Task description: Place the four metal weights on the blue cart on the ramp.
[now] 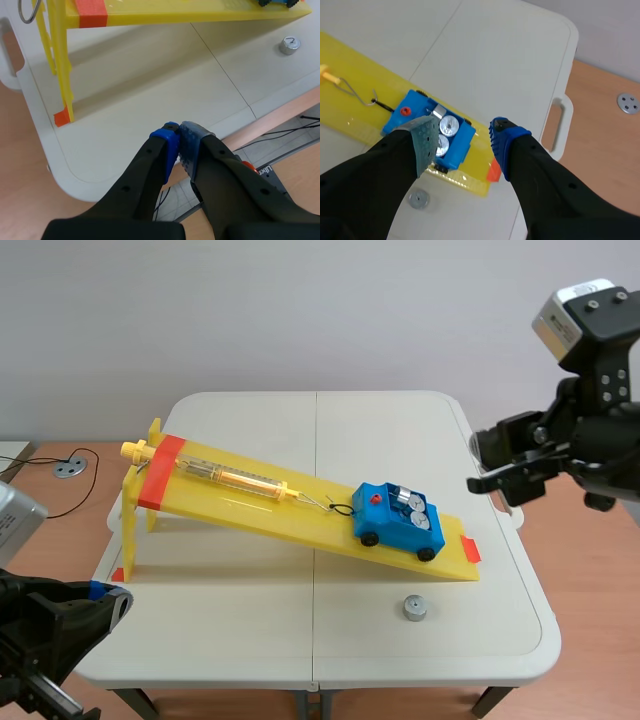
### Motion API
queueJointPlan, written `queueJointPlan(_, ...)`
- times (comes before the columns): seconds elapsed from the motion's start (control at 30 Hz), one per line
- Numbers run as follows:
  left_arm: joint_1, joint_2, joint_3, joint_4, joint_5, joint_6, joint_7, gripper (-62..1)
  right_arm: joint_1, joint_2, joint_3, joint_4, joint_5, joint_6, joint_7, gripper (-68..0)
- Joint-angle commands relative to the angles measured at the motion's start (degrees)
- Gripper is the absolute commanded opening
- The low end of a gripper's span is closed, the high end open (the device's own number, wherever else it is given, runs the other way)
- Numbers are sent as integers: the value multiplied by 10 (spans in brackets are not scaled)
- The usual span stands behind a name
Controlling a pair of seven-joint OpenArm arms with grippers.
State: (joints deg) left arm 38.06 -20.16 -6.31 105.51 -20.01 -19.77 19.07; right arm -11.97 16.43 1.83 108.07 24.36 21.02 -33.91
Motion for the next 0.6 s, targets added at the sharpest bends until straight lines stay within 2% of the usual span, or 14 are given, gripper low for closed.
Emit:
queueJointPlan(0.0,-21,5,-5,39,-42,-21,-55,-578,0,46,27,66,42,15,43,-425)
queueJointPlan(0.13,-21,5,-5,39,-42,-21,-55,-578,-53,71,63,96,49,16,37,-425)
queueJointPlan(0.3,-21,5,-5,39,-42,-21,-55,-578,-101,75,78,99,48,26,39,-425)
queueJointPlan(0.4,-21,5,-5,39,-43,-21,-55,-578,-113,74,68,83,41,31,57,-427)
queueJointPlan(0.57,-21,5,-5,39,-43,-21,-55,-578,-106,50,49,23,20,30,106,-427)
